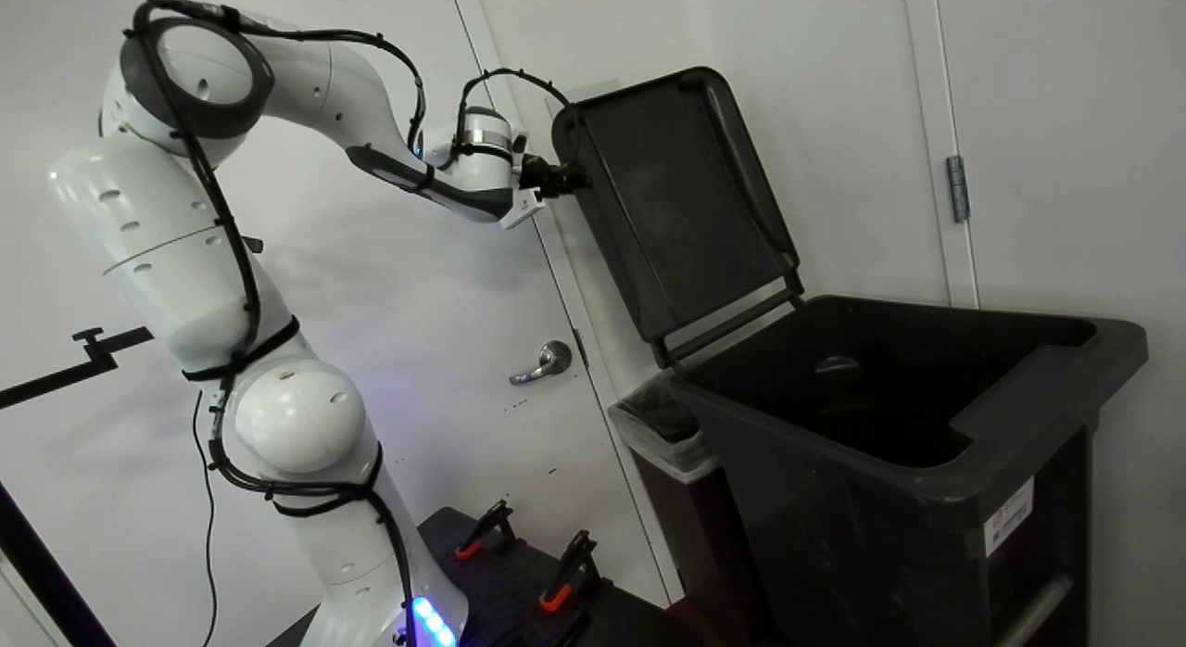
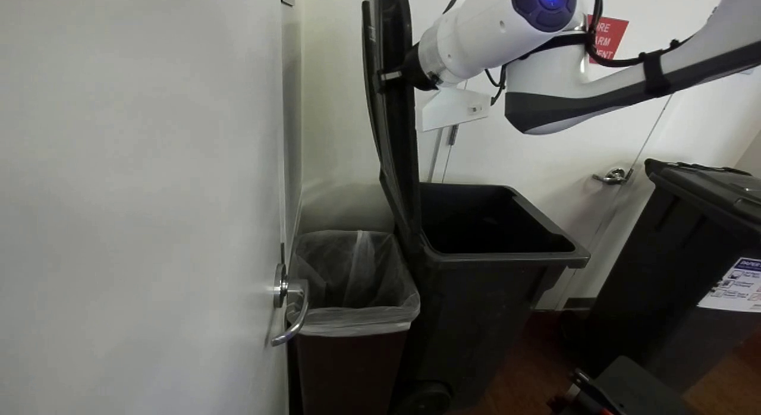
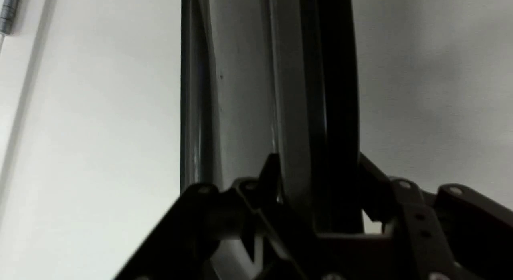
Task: Close the black bin
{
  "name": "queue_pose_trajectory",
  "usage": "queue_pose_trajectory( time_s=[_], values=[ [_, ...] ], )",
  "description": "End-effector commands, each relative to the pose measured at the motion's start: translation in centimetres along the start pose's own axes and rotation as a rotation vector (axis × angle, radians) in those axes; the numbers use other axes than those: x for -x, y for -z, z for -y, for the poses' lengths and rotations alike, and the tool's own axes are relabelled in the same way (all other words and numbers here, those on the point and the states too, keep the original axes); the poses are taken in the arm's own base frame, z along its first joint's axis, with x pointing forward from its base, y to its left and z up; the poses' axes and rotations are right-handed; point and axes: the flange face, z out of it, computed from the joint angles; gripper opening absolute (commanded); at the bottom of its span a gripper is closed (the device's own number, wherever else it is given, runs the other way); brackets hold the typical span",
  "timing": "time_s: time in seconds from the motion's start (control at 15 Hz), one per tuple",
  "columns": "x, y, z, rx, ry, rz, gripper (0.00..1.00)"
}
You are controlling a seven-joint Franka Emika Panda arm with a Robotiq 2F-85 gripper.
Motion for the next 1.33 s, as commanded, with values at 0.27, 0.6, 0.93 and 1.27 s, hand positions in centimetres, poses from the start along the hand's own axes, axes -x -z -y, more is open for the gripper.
queue_pose_trajectory(
  time_s=[0.27, 0.6, 0.93, 1.27],
  values=[
    [1.7, 2.6, -7.5, 0.069, -0.186, -0.011, 0.22],
    [2.6, 2.9, -11.9, 0.050, -0.291, -0.016, 0.22],
    [3.7, 3.0, -15.0, 0.033, -0.360, -0.009, 0.22],
    [4.8, 3.7, -16.4, 0.038, -0.438, -0.001, 0.22]
  ],
)
